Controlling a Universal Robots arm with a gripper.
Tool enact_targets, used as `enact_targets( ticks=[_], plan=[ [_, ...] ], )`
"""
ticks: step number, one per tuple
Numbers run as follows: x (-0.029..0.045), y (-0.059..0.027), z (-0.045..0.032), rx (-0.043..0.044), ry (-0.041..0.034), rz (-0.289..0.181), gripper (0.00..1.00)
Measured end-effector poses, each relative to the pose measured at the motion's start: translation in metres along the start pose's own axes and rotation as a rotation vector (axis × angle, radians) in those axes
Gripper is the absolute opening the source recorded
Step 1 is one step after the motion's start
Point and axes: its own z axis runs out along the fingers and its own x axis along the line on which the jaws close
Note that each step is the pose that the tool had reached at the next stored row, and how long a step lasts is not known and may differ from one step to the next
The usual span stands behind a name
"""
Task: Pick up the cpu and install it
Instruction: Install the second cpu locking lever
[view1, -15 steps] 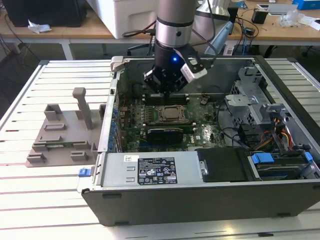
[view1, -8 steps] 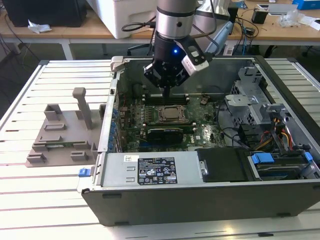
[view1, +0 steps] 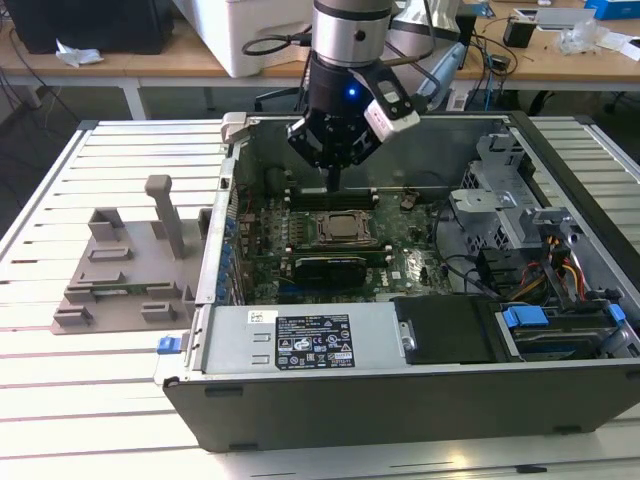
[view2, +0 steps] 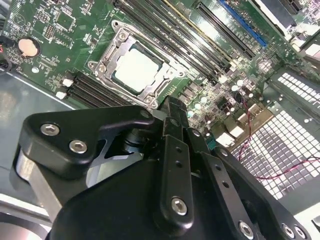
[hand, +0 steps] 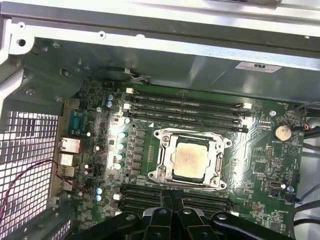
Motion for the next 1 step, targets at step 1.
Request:
enact_targets(
  ticks=[1],
  plan=[
    [0.0, 0.0, 0.0, 0.0, 0.0, 0.0, 0.11]
  ],
)
